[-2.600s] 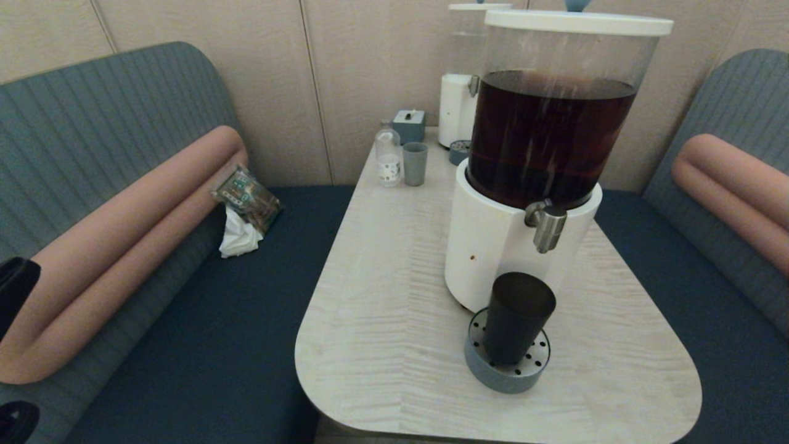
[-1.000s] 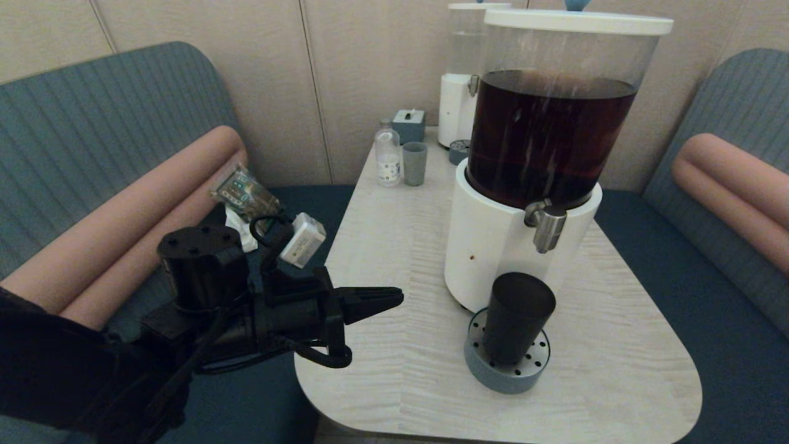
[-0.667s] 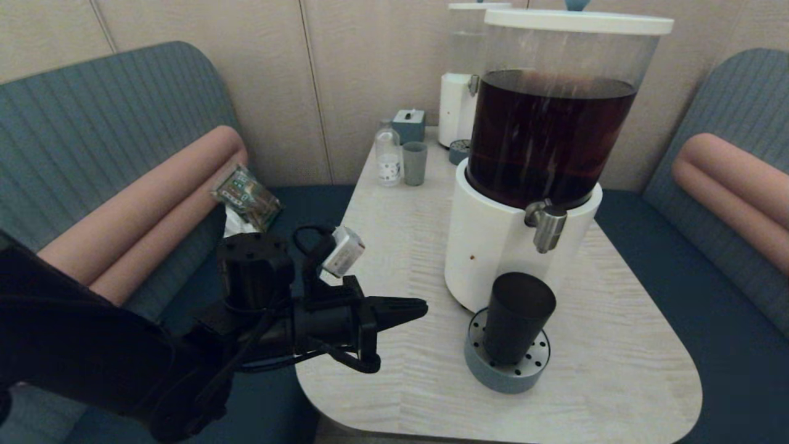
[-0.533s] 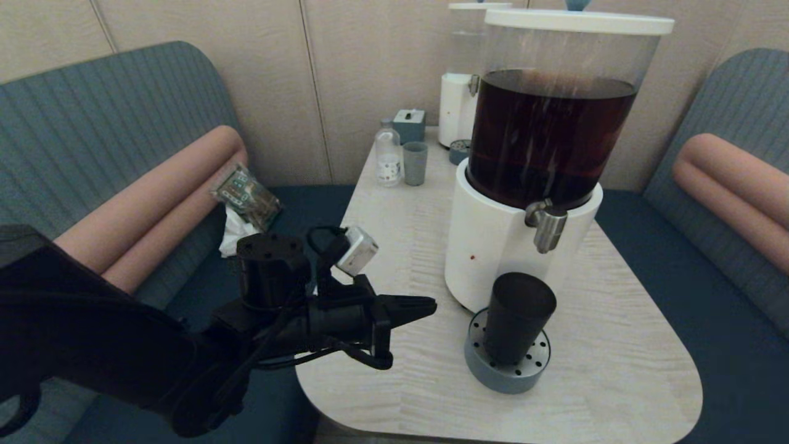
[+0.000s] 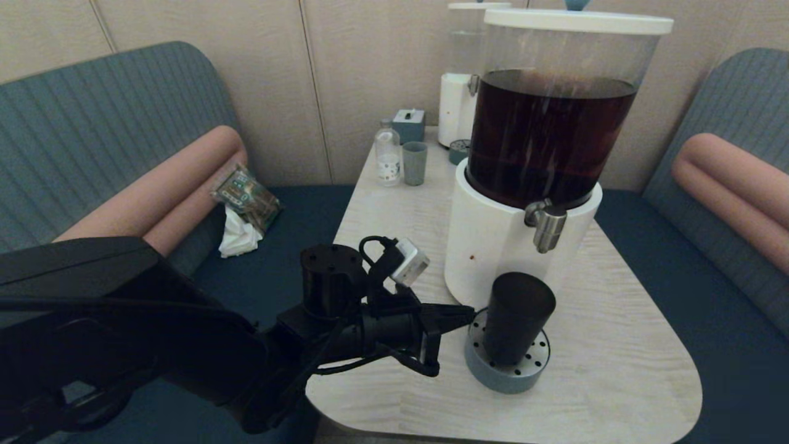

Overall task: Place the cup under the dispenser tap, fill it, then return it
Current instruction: Place it under the water dispenser

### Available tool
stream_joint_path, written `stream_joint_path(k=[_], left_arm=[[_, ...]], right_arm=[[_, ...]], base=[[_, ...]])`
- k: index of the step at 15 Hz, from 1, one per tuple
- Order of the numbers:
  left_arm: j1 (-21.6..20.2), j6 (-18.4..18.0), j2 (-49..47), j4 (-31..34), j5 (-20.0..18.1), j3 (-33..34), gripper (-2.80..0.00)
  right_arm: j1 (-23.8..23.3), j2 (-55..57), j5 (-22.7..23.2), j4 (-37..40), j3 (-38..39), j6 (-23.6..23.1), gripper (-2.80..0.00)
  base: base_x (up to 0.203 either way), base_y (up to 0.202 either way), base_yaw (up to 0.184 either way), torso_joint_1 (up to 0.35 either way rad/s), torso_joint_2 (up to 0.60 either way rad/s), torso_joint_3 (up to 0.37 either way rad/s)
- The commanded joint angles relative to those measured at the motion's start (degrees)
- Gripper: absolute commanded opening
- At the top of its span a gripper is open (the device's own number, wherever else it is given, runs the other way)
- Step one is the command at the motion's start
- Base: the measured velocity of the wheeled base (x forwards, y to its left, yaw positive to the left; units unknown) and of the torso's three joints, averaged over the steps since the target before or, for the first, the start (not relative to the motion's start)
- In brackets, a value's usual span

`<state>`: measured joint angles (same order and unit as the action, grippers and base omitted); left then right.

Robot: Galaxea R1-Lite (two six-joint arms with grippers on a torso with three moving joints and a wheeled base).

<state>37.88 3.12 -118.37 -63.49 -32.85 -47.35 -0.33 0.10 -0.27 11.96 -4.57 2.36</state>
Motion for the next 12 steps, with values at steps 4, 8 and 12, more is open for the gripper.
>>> stream_joint_path(k=[4,8,12], left_arm=[[1.2,0.1,-1.6,-0.3,0.1,-1.5,-2.80],[2.3,0.1,-2.4,-0.4,2.1,-3.1,-2.80],[3.2,0.0,-3.0,-0.3,2.4,-3.5,-2.80]], right_arm=[[0.1,0.1,0.0,0.1,0.0,0.0,-2.80],[0.0,0.1,0.0,0.1,0.0,0.0,-2.80],[0.0,0.1,0.0,0.1,0.0,0.0,-2.80]], base=[[0.000,0.000,0.000,0.000,0.00,0.000],[0.000,0.000,0.000,0.000,0.00,0.000],[0.000,0.000,0.000,0.000,0.00,0.000]])
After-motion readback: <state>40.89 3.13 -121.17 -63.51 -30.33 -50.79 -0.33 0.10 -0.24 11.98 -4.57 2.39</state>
